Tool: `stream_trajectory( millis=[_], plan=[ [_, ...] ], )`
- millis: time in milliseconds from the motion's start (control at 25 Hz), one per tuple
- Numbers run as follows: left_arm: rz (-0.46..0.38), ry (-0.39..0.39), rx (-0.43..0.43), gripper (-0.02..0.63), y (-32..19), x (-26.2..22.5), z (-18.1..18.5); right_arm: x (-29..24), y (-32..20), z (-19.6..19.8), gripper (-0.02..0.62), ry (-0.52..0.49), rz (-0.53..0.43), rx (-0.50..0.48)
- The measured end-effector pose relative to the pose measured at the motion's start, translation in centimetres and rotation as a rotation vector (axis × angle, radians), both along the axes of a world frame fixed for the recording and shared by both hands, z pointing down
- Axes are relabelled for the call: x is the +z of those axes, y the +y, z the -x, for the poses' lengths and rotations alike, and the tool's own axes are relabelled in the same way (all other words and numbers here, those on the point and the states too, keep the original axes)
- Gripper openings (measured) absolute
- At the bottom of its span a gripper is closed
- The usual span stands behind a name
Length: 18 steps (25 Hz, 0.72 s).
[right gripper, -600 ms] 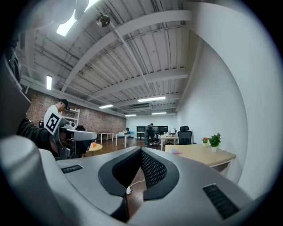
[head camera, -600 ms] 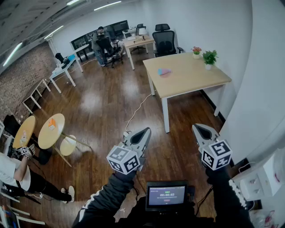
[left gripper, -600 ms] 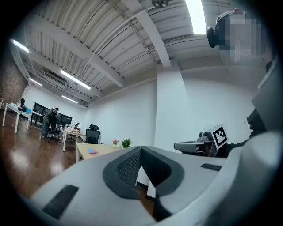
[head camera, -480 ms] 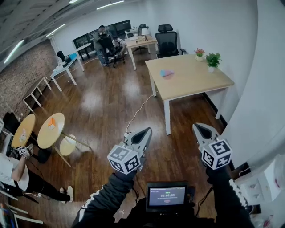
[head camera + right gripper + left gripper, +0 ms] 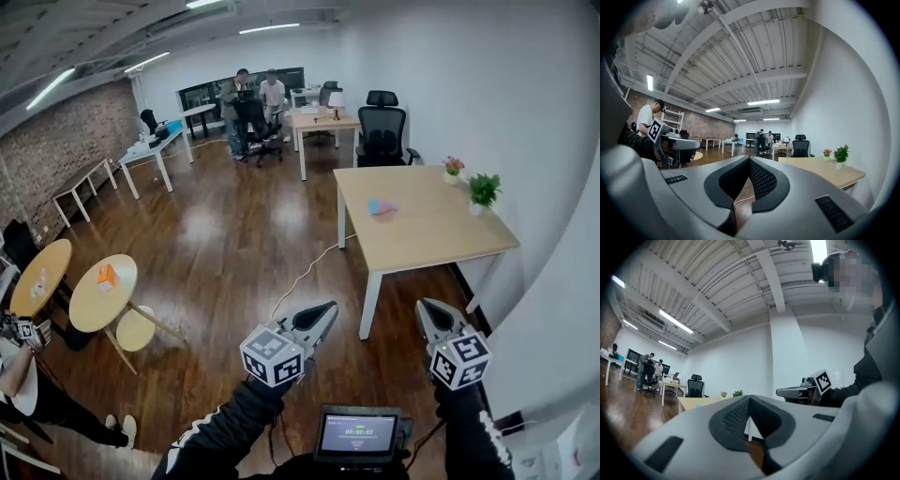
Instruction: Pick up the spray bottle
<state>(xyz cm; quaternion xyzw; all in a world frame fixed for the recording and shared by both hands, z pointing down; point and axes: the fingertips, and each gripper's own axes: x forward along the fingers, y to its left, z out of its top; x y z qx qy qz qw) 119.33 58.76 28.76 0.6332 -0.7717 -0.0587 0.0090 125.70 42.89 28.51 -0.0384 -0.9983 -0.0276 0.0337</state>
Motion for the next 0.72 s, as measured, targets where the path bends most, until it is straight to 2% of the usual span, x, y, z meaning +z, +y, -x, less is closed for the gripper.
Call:
stream_trajectory(
  millis=[200,440,520,720],
  plan=[
    [-0.009,0.000,0.000,0.002,-4.3,0.1,12.0,1.0,-3.2,12.3,0.000,0.019,-0.025,-0.017],
    [0.037,-0.025,-0.059,0.002,-14.2,0.1,26.2,0.5,-13.2,27.3,0.000,-0.005,-0.004,-0.060],
    [0.046,-0.036,-0.053,0.002,-17.6,-0.3,30.1,-0.1,-16.6,31.7,0.000,-0.021,0.015,-0.070],
    [0.043,-0.026,-0.068,0.002,-21.8,-0.3,42.2,-0.6,-21.0,44.4,0.000,-0.040,0.043,-0.078]
  ],
)
